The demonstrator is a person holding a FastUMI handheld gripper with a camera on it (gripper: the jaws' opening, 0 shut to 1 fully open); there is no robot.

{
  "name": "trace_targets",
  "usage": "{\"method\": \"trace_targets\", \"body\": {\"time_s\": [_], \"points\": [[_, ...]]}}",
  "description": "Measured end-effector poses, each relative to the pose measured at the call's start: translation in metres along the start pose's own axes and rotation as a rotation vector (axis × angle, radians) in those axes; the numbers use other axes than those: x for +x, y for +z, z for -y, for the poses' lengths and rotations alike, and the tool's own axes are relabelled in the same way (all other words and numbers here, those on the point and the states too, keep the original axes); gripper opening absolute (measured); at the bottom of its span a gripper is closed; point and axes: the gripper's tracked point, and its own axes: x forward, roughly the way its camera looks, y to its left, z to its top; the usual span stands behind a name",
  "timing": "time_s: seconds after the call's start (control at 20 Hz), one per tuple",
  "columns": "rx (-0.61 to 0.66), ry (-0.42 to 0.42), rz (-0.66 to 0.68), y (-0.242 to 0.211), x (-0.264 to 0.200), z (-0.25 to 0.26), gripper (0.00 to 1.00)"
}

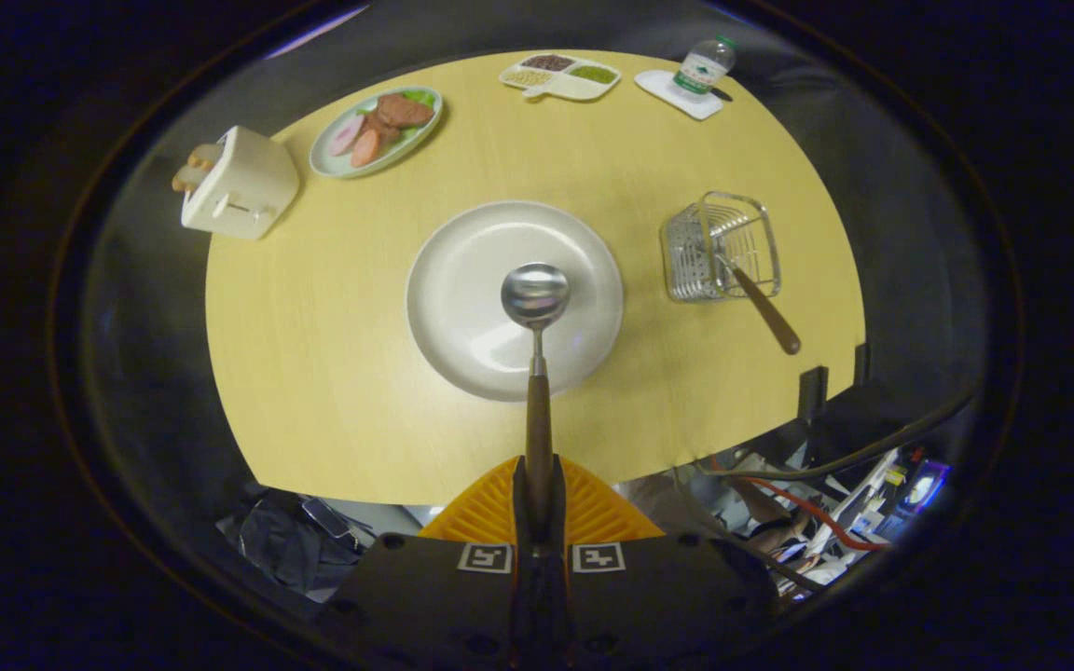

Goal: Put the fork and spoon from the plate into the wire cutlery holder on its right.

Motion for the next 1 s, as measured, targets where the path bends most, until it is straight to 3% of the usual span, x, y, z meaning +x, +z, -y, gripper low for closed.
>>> {"method": "trace_targets", "body": {"time_s": [0.25, 0.55, 1.0], "points": [[0.135, -0.033, 0.032, 0.028, -0.018, 0.054, 0.1], [0.225, -0.061, -0.002, 0.051, -0.005, 0.103, 0.1], [0.188, -0.051, -0.132, 0.069, 0.045, 0.119, 0.11]]}}
